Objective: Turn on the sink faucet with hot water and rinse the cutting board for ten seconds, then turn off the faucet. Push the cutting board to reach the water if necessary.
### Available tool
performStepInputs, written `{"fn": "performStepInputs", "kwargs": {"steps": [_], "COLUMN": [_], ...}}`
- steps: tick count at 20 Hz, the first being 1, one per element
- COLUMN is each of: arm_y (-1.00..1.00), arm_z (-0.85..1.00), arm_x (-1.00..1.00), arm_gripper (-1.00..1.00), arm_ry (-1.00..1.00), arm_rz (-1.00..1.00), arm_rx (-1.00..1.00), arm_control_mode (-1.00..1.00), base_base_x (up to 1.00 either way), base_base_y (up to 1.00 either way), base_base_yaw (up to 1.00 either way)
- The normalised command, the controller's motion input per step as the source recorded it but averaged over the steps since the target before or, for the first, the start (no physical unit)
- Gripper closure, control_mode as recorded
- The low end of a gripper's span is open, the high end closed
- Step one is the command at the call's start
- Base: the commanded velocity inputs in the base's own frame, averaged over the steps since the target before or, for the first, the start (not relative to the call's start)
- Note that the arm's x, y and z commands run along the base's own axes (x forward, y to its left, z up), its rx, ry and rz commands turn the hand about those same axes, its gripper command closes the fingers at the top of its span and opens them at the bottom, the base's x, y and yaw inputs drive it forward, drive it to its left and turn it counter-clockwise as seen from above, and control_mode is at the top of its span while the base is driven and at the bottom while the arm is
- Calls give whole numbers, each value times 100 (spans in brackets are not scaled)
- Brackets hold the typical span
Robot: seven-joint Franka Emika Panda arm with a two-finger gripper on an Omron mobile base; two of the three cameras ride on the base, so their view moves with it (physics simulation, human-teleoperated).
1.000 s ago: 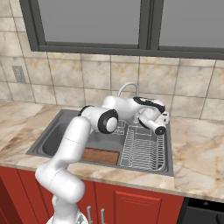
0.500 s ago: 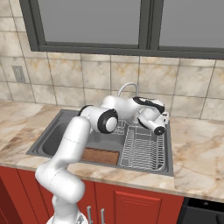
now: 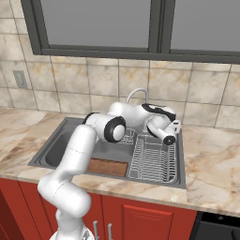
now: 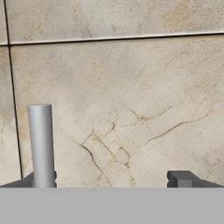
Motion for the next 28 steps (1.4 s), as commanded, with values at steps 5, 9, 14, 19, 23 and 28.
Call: {"fn": "performStepInputs", "kwargs": {"steps": [5, 9, 14, 19, 23, 28], "arm_y": [-8, -15, -18, -19, -22, -22], "arm_z": [0, 0, 0, 0, 0, 0], "arm_x": [0, -2, -5, -7, -7, -2], "arm_gripper": [-100, -100, -100, -100, -100, -100], "arm_ry": [0, 0, 0, 0, 0, 0], "arm_rz": [-1, 0, 0, 0, 0, 0], "arm_rx": [0, 0, 0, 0, 0, 0], "arm_control_mode": [-100, -100, -100, -100, -100, -100], "base_base_x": [0, 0, 0, 0, 0, 0], "base_base_y": [0, 0, 0, 0, 0, 0], "base_base_yaw": [0, 0, 0, 0, 0, 0]}}
